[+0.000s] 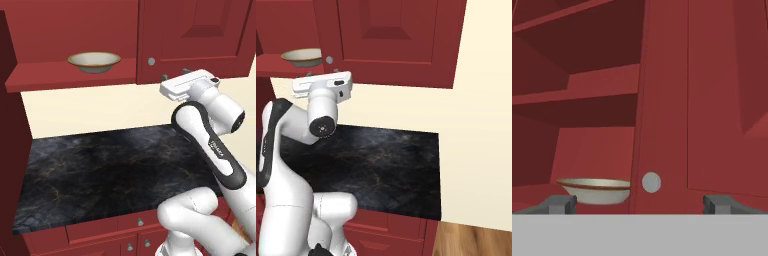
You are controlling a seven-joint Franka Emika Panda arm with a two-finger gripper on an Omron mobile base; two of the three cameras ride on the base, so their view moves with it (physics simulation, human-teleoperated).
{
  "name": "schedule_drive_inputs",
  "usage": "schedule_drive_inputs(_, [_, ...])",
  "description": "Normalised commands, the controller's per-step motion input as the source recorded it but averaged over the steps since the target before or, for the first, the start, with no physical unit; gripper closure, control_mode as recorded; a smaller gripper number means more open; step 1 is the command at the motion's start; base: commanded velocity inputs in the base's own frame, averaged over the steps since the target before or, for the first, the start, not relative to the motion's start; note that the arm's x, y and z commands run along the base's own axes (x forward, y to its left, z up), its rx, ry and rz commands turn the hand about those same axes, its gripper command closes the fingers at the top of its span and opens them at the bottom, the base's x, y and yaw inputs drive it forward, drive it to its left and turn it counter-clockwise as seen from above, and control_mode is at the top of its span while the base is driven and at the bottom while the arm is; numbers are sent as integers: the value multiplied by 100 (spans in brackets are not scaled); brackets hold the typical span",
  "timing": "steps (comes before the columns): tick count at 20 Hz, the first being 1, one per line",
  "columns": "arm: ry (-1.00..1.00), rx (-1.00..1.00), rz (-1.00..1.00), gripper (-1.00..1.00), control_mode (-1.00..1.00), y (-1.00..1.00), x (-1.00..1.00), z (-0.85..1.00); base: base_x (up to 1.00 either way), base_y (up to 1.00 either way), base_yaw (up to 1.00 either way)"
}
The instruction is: Move the bowls from the cabinet to the plates on the dining table.
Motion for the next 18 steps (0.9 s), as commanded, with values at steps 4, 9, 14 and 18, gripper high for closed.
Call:
schedule_drive_inputs(4, [0, 0, 4, -100, -100, 0, 51, 0, 0, 0, 0])
schedule_drive_inputs(9, [0, 0, 3, -100, -100, 0, 25, 0, 0, 0, 0])
schedule_drive_inputs(14, [0, 0, 3, -100, -100, 4, 10, 0, 0, 0, 0])
schedule_drive_inputs(18, [0, 0, 1, -100, -100, 1, 17, 6, 0, 0, 0])
